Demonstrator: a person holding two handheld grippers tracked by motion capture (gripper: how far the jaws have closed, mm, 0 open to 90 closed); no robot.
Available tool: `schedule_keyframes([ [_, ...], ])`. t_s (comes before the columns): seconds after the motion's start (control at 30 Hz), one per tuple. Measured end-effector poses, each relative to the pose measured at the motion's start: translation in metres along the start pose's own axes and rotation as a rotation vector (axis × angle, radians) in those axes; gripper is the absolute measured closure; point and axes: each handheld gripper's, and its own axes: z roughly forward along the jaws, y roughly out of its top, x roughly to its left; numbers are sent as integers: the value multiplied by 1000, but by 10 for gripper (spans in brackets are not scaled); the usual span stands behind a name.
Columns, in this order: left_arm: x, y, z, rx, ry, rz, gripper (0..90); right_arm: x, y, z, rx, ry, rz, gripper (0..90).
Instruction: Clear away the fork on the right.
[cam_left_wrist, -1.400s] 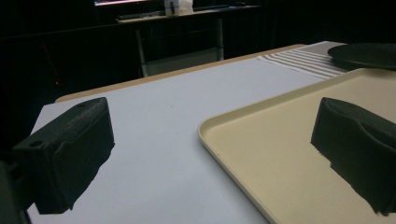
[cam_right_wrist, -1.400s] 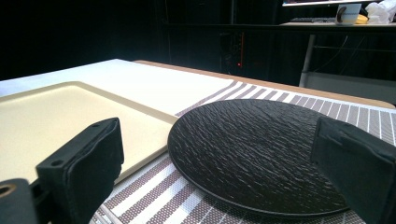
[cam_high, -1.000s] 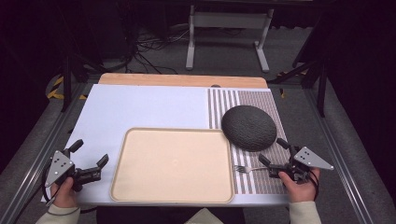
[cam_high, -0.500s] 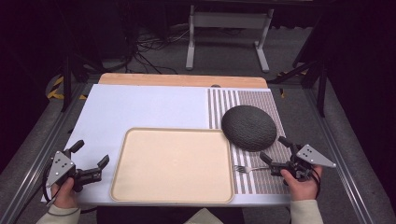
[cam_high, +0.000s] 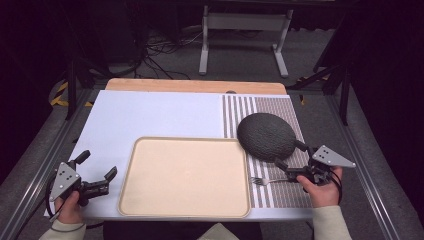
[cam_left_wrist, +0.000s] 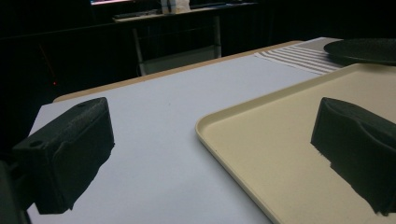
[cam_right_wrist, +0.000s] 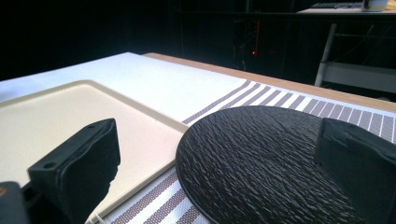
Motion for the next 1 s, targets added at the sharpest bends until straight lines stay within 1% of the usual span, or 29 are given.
schedule_keyframes([
  [0.07, 0, 0, 0, 1, -1, 0, 0, 0, 4, 1, 27, 4, -14, 12],
  [0.1, 0, 0, 0, 1, -1, 0, 0, 0, 4, 1, 27, 4, -14, 12],
  [0.13, -1, 0, 1, 2, -2, 1, 0, 0, 11, 2, 73, 25, -35, 10],
  [0.27, -1, 0, 1, 1, -2, 9, 0, 0, 22, 5, 123, 63, -67, 11],
  [0.3, -1, 0, 1, 4, -1, 10, 0, 0, 26, 7, 144, 74, -77, 11],
  [0.33, -1, 0, 1, 4, -1, 10, 0, 0, 26, 7, 144, 74, -77, 11],
  [0.37, -1, 0, 1, 4, -1, 10, 0, 0, 29, 8, 161, 80, -89, 11],
  [0.43, 0, 0, 1, 2, -3, 6, 0, 1, 34, 12, 210, 96, -124, 15],
  [0.47, 0, 0, 0, 4, -2, 7, 0, 1, 37, 13, 244, 104, -141, 16],
  [0.57, 0, 0, 0, 2, -2, 1, 0, 1, 42, 15, 310, 116, -172, 21],
  [0.6, -1, 0, 0, 2, -3, 1, 0, 2, 43, 16, 321, 121, -187, 20],
  [0.63, -1, 0, 0, 2, -3, 1, 0, 2, 43, 16, 321, 121, -187, 20],
  [0.67, -1, 0, 0, 3, -4, 2, 0, 1, 47, 17, 357, 140, -205, 21],
  [0.7, -1, 0, 0, 3, -4, 2, 0, 1, 47, 17, 357, 140, -205, 21],
  [0.73, -1, 0, 1, 3, -4, 6, 0, 0, 49, 18, 386, 144, -214, 21],
  [0.87, 0, 0, 1, 3, -3, 8, 0, -1, 51, 21, 439, 149, -234, 24],
  [0.9, 0, 0, 1, 3, -3, 8, 0, -1, 51, 21, 439, 149, -234, 24],
  [0.93, -1, 0, 1, 4, -2, 6, 0, -1, 53, 23, 470, 159, -253, 27],
  [0.97, -1, 0, 1, 3, -3, 1, 0, -1, 54, 24, 483, 162, -261, 29],
  [1.0, -1, 0, 1, 3, -3, 1, 0, -1, 54, 24, 483, 162, -261, 29],
])
